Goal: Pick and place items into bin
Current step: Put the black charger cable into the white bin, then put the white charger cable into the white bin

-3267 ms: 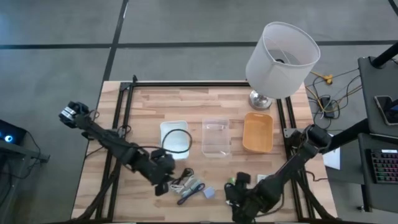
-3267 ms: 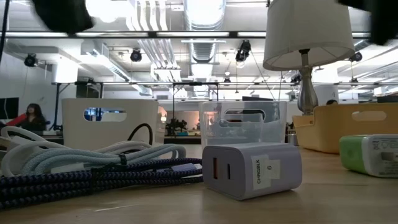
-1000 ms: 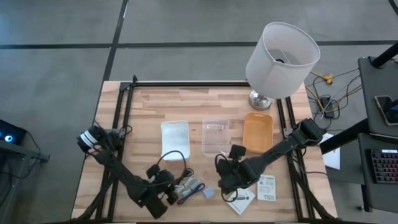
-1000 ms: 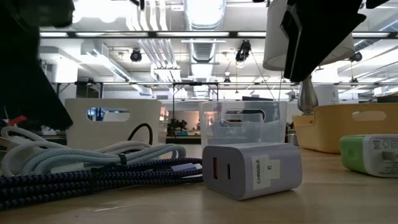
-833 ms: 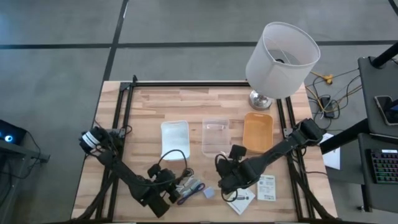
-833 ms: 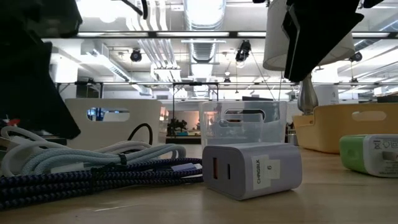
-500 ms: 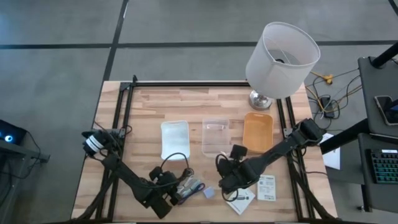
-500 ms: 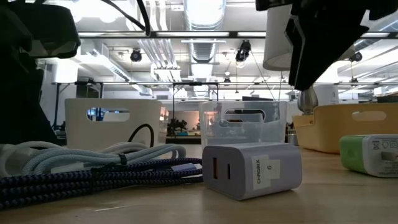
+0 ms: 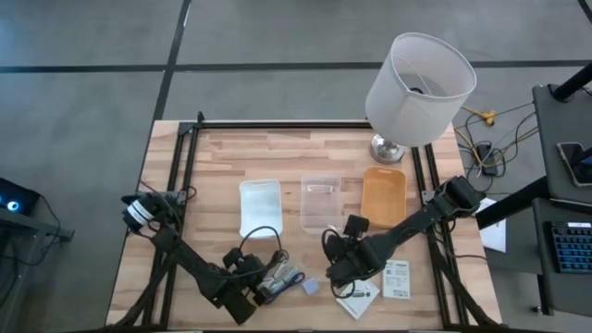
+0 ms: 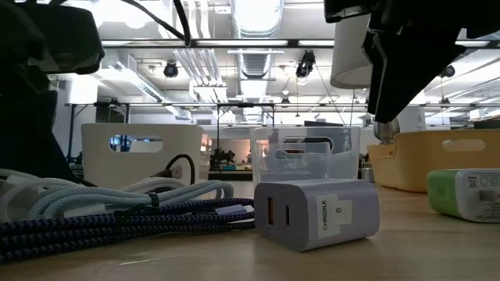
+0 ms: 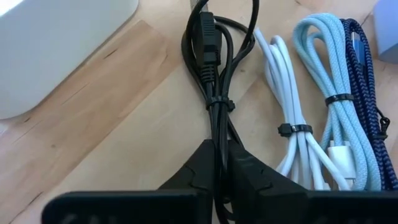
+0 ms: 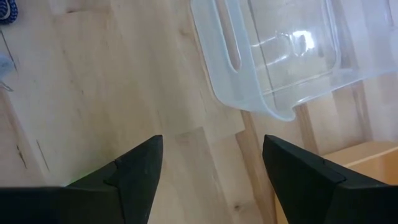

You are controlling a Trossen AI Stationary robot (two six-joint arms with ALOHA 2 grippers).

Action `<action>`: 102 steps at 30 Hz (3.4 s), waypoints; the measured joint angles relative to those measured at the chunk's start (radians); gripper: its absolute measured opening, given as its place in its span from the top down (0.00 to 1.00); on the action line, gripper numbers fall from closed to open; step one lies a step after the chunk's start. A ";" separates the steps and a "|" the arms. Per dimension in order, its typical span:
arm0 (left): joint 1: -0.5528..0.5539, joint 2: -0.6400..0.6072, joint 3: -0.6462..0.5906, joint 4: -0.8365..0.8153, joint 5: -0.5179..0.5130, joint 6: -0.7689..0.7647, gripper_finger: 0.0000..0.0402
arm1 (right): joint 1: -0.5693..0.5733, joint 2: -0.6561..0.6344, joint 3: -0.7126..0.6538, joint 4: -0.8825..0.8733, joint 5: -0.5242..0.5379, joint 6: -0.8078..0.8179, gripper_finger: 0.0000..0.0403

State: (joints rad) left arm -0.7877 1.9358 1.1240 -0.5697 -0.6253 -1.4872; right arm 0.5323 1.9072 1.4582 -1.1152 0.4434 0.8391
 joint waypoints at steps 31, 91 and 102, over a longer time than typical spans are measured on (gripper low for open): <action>0.174 -0.587 -0.129 -0.368 -0.230 -0.603 0.99 | 0.000 -0.002 0.000 -0.011 0.005 0.130 0.42; 0.107 -0.310 -0.120 0.279 0.432 0.516 0.59 | 0.053 -0.002 -0.003 -0.063 -0.060 0.205 0.42; 0.154 -0.156 -0.015 0.244 0.398 0.479 0.59 | 0.055 -0.002 -0.004 -0.059 -0.059 0.205 0.42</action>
State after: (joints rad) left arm -0.6341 1.7798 1.1086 -0.3262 -0.2272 -1.0080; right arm 0.5878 1.9049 1.4544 -1.1744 0.3840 1.0443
